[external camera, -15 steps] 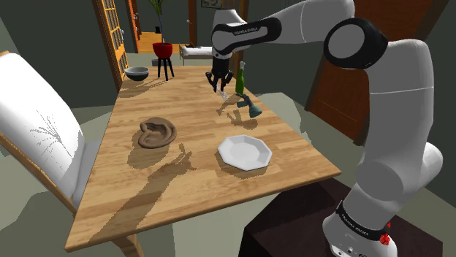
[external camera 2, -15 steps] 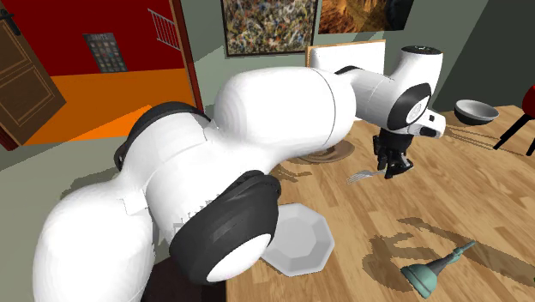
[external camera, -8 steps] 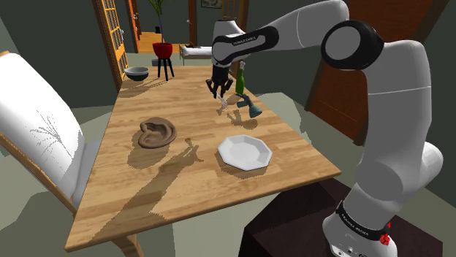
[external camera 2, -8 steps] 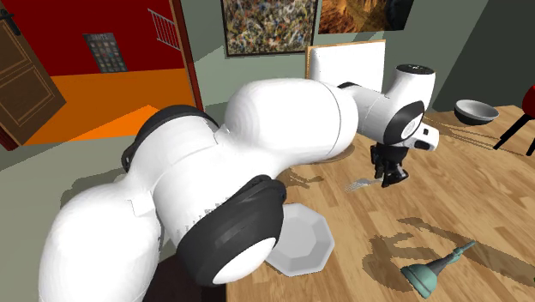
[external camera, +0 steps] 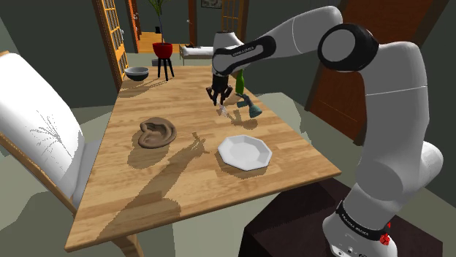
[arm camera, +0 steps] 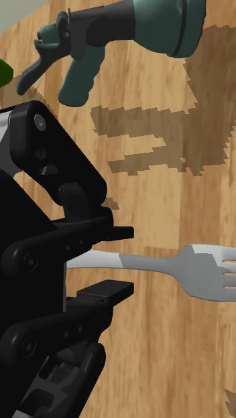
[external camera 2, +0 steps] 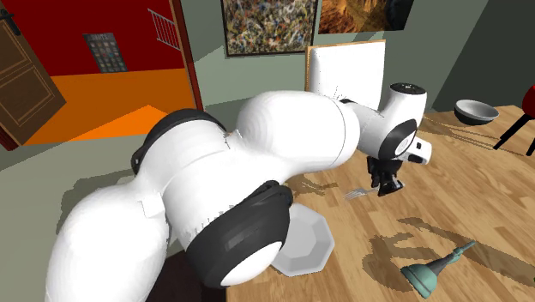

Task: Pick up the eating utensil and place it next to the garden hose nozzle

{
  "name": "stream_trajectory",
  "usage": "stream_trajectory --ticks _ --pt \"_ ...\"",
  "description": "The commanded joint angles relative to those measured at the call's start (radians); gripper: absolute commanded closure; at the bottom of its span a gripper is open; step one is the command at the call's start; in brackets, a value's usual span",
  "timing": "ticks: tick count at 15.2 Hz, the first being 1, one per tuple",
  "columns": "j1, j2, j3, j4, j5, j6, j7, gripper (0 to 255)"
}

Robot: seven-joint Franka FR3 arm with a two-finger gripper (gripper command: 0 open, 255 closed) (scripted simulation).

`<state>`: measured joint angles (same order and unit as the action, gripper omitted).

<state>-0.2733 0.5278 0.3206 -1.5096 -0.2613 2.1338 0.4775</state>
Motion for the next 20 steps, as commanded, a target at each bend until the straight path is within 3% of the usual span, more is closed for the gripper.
stream_trajectory --ticks 1,16,20 --pt "0.002 0.011 -0.003 -0.011 -0.006 0.023 0.006 255" --pt "0.015 0.106 -0.030 -0.075 -0.049 0.177 0.041 255" --pt "0.015 0.106 -0.030 -0.075 -0.049 0.177 0.041 255"
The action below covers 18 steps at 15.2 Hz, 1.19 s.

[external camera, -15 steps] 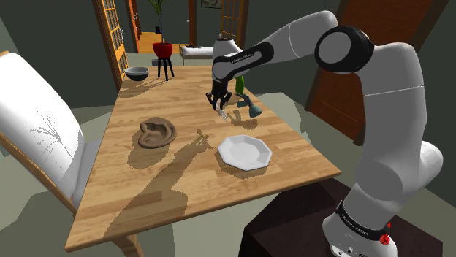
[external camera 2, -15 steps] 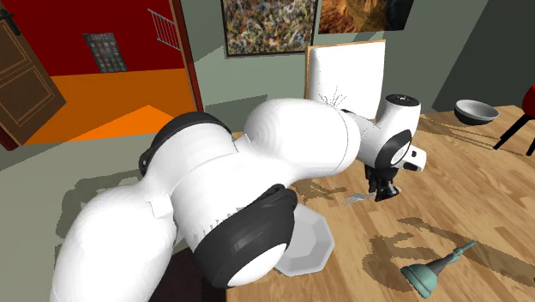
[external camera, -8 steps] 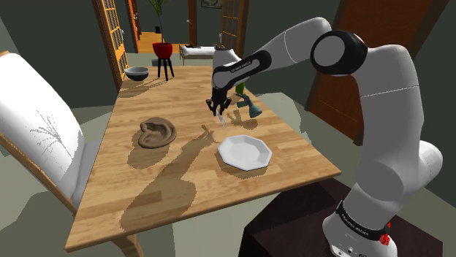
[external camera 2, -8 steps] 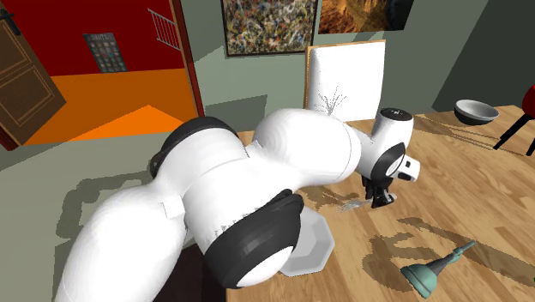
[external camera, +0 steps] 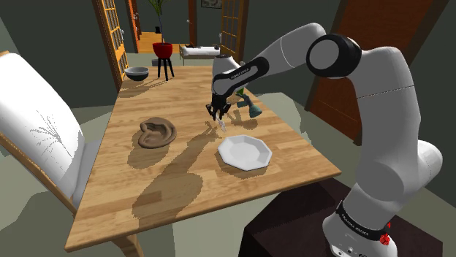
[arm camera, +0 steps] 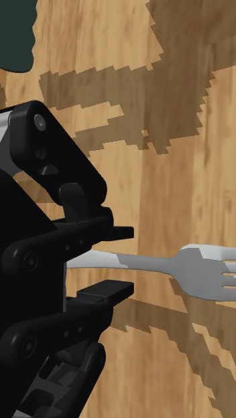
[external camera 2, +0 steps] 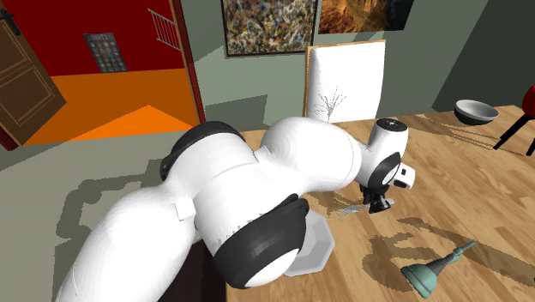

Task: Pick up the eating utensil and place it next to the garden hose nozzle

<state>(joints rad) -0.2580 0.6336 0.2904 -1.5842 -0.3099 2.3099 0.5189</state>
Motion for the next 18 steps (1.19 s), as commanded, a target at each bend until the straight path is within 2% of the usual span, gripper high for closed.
stream_trajectory --ticks 1,4,5,10,14,18 --pt "0.000 0.000 0.000 0.000 0.000 0.001 0.000 255" --pt "0.000 0.000 0.000 0.000 0.000 0.001 0.000 255" --pt "0.000 0.000 0.000 0.000 0.000 0.001 0.000 0" --pt "0.000 0.000 0.000 0.000 0.000 0.001 0.000 0" --pt "-0.012 -0.083 0.021 -0.004 0.029 -0.077 -0.016 0" --pt "-0.012 -0.083 0.021 -0.004 0.029 -0.077 -0.016 0"
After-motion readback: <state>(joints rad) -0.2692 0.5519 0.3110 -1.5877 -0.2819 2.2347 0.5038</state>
